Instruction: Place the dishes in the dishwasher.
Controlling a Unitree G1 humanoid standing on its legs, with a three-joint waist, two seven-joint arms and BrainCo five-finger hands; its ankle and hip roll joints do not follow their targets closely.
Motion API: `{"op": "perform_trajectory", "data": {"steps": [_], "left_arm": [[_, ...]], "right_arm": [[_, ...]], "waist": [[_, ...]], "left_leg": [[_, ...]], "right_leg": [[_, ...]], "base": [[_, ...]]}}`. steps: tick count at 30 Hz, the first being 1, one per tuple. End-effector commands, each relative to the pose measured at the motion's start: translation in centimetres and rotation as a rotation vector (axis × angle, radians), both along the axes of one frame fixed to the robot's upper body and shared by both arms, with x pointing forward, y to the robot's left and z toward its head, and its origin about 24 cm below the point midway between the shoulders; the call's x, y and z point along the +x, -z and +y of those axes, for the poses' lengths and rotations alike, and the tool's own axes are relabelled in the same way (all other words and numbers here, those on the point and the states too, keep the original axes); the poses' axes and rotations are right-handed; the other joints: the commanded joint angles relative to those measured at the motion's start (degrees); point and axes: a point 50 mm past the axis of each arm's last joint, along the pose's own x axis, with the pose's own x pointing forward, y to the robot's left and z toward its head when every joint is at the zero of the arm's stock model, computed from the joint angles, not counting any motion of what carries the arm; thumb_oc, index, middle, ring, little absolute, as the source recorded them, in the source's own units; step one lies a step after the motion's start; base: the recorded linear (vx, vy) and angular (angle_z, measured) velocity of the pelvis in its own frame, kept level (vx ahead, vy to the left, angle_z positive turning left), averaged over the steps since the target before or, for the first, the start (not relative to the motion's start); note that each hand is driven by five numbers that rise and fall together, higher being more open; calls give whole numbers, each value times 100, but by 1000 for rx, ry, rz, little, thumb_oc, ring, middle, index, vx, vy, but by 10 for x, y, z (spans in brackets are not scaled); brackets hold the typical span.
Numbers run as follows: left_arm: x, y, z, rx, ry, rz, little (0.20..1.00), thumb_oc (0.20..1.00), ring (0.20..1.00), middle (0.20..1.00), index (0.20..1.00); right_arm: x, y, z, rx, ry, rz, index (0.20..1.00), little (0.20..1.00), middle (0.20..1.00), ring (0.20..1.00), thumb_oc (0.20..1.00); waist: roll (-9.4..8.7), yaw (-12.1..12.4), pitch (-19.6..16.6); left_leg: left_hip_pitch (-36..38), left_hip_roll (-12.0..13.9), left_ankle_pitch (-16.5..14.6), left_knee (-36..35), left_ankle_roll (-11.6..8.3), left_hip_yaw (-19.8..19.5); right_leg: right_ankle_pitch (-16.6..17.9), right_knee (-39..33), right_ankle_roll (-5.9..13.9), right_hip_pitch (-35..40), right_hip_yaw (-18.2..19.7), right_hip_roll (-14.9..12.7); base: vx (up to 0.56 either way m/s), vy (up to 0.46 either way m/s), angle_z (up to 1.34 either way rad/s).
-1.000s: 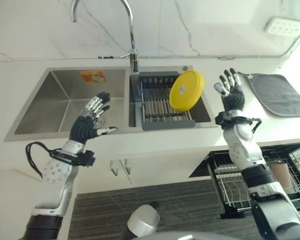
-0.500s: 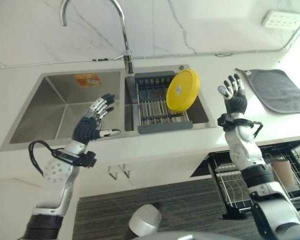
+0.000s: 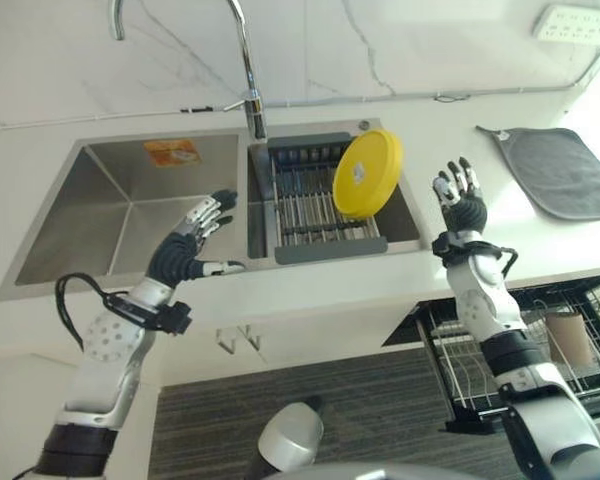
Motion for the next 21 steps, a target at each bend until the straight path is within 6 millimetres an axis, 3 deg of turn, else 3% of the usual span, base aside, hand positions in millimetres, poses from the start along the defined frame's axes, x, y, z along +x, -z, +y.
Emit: {"op": "perform_trajectory", "data": {"steps": [1,11,21], "left_arm": [[-7,0,-7,62,65,-9,1000,1000,1000,1000,1000],[-8,1,-9,89,86,-3,1000,1000,1000,1000,1000],[0,-11,-16,89,98,-47,1000,1000,1000,1000,1000]], "right_arm": [[3,-24,-7,1,25,-122,1000,1000,1000,1000,1000],[4,-22,2,-41,-23,-112,1000,1000,1000,1000,1000],[13,-43,16,-63,-64,-164,1000,1000,1000,1000,1000]], "waist": [[205,67,-647],[253,106,-600],[378,171,-348]], "left_leg": [[362,910,541,-983,-281,-151],[309,877,574,-960,-283,-200],[-147,735,680,-864,-250,-321]], "right_leg": [[605,-80,526,-35,-66,-627],[656,-89,575,-7,-104,-699],[766,-88,636,-211,-113,-865]], "base": [[0,0,0],[6,-1,0],[-29,-6,7]]}}
